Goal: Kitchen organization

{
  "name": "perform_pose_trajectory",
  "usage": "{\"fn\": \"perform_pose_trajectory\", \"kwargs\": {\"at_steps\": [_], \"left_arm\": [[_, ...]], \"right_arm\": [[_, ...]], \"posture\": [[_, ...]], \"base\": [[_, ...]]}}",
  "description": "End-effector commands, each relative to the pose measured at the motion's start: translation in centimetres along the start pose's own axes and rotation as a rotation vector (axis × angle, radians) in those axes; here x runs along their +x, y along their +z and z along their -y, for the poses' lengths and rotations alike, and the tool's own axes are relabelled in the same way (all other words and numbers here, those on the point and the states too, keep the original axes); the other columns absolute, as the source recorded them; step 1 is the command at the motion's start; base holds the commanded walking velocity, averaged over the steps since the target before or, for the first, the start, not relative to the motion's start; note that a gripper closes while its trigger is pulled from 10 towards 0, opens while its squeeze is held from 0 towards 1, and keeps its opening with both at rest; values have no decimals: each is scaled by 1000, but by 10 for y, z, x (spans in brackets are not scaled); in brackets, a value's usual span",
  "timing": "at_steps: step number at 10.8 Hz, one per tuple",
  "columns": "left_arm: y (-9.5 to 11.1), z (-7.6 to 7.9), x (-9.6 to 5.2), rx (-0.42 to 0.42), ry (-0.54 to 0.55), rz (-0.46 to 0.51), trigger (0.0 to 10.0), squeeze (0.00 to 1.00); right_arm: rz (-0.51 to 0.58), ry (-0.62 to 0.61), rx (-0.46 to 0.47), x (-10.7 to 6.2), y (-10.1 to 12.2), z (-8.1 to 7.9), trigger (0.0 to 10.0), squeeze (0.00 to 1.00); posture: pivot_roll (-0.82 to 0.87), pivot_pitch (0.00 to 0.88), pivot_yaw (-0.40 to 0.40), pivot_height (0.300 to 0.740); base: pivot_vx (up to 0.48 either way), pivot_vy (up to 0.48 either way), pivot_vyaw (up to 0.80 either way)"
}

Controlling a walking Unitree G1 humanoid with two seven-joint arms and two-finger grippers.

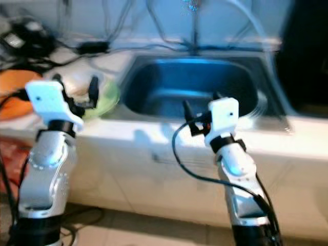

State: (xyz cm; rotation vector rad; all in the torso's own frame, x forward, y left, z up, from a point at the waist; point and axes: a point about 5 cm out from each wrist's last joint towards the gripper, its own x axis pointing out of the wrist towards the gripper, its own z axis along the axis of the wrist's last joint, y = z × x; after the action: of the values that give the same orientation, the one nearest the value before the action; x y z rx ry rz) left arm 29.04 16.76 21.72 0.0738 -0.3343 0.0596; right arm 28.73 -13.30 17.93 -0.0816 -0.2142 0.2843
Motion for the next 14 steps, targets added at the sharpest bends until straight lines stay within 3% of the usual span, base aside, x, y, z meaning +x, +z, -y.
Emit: {"fn": "perform_pose_trajectory", "kwargs": {"at_steps": [1, 3, 7, 10, 14], "left_arm": [[2, -9, 0, 15, 32, -1, 10000, 0], [2, -8, 0, 7, 41, 1, 10000, 0], [-3, -4, -1, 8, 21, -21, 10000, 0], [-3, 13, 0, -8, -99, -12, 10000, 0], [-6, 19, 4, -33, -148, -33, 10000, 0]], "right_arm": [[17, 37, 5, 3, 4, -10, 10000, 0], [17, 44, 4, 3, 3, -11, 10000, 0], [15, 46, 5, 3, 2, -13, 10000, 0], [15, 38, 23, 3, 1, -13, 10000, 0], [-5, 46, 47, 3, 0, -13, 10000, 0]], "posture": [[52, 29, 60, 740], [53, 31, 59, 740], [56, 31, 62, 740], [57, 32, 62, 740], [54, 35, 65, 740]], "base": [[386, 285, 0], [159, 152, 0], [0, 0, 520], [0, 0, 0], [0, 0, 0]]}}
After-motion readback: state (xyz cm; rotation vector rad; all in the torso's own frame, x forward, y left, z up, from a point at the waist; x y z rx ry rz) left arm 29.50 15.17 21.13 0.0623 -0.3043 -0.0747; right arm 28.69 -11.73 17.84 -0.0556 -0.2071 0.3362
